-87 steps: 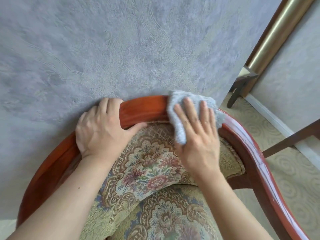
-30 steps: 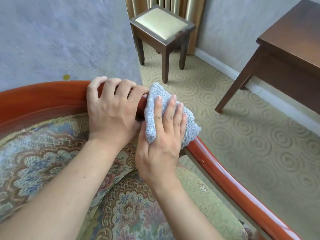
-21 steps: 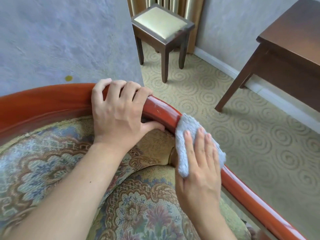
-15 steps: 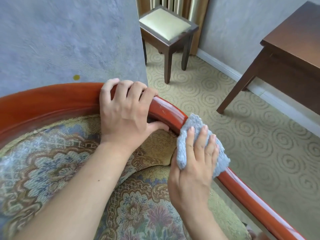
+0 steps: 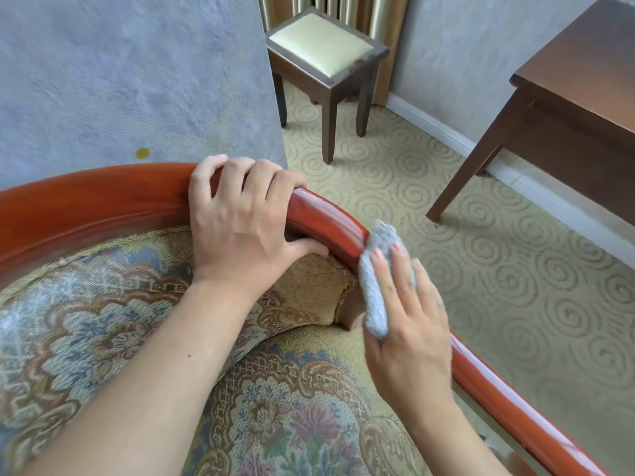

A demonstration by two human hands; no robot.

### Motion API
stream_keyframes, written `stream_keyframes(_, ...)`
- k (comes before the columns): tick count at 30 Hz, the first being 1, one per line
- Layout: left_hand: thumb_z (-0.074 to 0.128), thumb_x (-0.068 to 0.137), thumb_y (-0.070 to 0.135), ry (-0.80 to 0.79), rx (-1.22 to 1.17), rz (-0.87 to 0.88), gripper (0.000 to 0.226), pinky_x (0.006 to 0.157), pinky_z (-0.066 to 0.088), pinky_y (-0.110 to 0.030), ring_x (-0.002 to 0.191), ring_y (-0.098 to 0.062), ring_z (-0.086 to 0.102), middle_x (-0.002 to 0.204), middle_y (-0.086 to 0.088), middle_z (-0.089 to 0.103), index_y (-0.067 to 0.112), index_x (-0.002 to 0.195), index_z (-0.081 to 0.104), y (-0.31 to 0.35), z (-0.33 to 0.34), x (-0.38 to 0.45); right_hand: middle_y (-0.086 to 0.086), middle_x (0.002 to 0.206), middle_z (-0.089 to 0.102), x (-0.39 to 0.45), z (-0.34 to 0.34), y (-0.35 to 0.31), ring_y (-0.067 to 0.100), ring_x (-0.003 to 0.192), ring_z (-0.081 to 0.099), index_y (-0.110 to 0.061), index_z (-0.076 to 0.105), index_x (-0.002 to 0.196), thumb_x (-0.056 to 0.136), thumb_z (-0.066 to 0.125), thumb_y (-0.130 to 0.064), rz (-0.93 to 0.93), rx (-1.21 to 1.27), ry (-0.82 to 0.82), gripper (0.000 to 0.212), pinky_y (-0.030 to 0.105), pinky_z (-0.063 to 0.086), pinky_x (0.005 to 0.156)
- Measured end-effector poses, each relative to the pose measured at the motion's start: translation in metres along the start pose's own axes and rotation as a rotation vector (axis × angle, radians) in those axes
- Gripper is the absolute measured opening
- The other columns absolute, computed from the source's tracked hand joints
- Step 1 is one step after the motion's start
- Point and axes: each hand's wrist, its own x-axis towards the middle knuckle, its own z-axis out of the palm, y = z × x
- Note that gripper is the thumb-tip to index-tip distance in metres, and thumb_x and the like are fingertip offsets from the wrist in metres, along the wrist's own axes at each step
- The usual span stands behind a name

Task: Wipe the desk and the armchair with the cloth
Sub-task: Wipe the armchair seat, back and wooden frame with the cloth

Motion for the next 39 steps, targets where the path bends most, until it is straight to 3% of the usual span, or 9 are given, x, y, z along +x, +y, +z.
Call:
stream_keyframes(3, 0.067, 0.061, 0.087, -0.015, -0.01, 0.0, 0.079, 0.111, 0.024, -0.043, 0.109, -0.026, 0.052, 0.108, 0.001, 0.064, 0.026, 0.112, 0.063, 0.0, -0.003, 0.001, 0.012, 0.159, 0.036, -0.021, 0.001, 0.002, 0.043, 0.141, 0.039, -0.013, 0.045, 0.149, 0.086, 0.041, -0.027, 0.127, -0.028, 0.033, 0.065, 0.058, 0.034, 0.113)
stream_keyframes(7, 0.069, 0.065, 0.081, 0.017, -0.028, -0.004, 0.071, 0.111, 0.023, -0.043, 0.108, -0.026, 0.054, 0.106, 0.001, 0.064, 0.025, 0.109, 0.064, 0.002, -0.003, 0.001, 0.007, 0.164, 0.023, 0.013, 0.004, -0.047, 0.043, 0.151, 0.017, -0.015, 0.035, 0.154, 0.082, 0.037, -0.03, 0.226, 0.168, 0.049, 0.074, 0.055, 0.009, 0.123)
stream_keyframes(11, 0.052, 0.101, 0.034, 0.219, -0.01, -0.062, 0.021, 0.106, 0.031, -0.042, 0.097, -0.028, 0.061, 0.091, -0.001, 0.066, 0.02, 0.097, 0.067, 0.006, 0.001, 0.002, 0.004, 0.165, 0.024, 0.068, 0.006, -0.092, 0.042, 0.152, 0.013, -0.017, 0.036, 0.154, 0.086, 0.035, -0.033, 0.132, 0.343, 0.098, 0.07, 0.055, 0.005, 0.123)
stream_keyframes(14, 0.042, 0.105, 0.016, 0.229, -0.017, -0.099, 0.022, 0.106, 0.032, -0.044, 0.094, -0.029, 0.061, 0.085, -0.004, 0.062, 0.016, 0.094, 0.061, 0.007, 0.006, 0.003, 0.002, 0.165, 0.025, 0.081, 0.006, -0.099, 0.04, 0.151, 0.016, -0.016, 0.034, 0.155, 0.084, 0.035, -0.035, 0.056, 0.343, 0.086, 0.074, 0.057, 0.008, 0.122)
stream_keyframes(18, 0.052, 0.098, 0.045, 0.162, -0.033, -0.045, 0.027, 0.107, 0.027, -0.042, 0.099, -0.029, 0.058, 0.095, -0.002, 0.066, 0.021, 0.1, 0.065, 0.006, 0.003, 0.001, 0.006, 0.165, 0.023, 0.042, 0.006, -0.054, 0.046, 0.15, 0.016, -0.012, 0.033, 0.155, 0.081, 0.045, -0.028, -0.097, 0.112, 0.02, 0.077, 0.063, 0.017, 0.117)
stream_keyframes(22, 0.067, 0.064, 0.085, -0.006, -0.025, -0.025, 0.076, 0.11, 0.023, -0.043, 0.109, -0.027, 0.054, 0.106, 0.0, 0.063, 0.024, 0.11, 0.063, 0.001, -0.002, 0.001, 0.008, 0.163, 0.025, -0.028, 0.002, -0.002, 0.052, 0.147, 0.018, -0.006, 0.039, 0.151, 0.076, 0.049, -0.02, -0.076, -0.055, -0.032, 0.077, 0.068, 0.021, 0.114)
stream_keyframes(31, 0.071, 0.07, 0.072, 0.076, -0.039, -0.051, 0.062, 0.111, 0.023, -0.042, 0.107, -0.028, 0.057, 0.103, 0.0, 0.065, 0.023, 0.107, 0.065, 0.004, 0.002, 0.0, -0.007, 0.161, 0.032, 0.048, 0.006, -0.07, 0.034, 0.154, 0.011, -0.022, 0.041, 0.152, 0.094, 0.024, -0.041, 0.288, 0.355, 0.108, 0.062, 0.052, 0.007, 0.123)
stream_keyframes(35, 0.05, 0.101, 0.036, 0.227, -0.053, -0.086, 0.023, 0.109, 0.033, -0.043, 0.099, -0.029, 0.06, 0.097, -0.001, 0.068, 0.021, 0.099, 0.068, 0.009, 0.003, 0.0, -0.008, 0.161, 0.034, 0.084, 0.005, -0.084, 0.03, 0.153, 0.019, -0.025, 0.042, 0.151, 0.091, 0.025, -0.042, 0.146, 0.41, 0.108, 0.065, 0.048, 0.013, 0.121)
stream_keyframes(39, 0.065, 0.087, 0.052, 0.126, -0.063, -0.078, 0.036, 0.111, 0.028, -0.043, 0.105, -0.028, 0.059, 0.104, 0.0, 0.068, 0.022, 0.105, 0.067, 0.008, 0.0, 0.0, 0.004, 0.163, 0.03, 0.046, 0.005, -0.041, 0.037, 0.152, 0.02, -0.015, 0.038, 0.153, 0.09, 0.037, -0.03, -0.129, 0.171, 0.055, 0.065, 0.054, 0.024, 0.119)
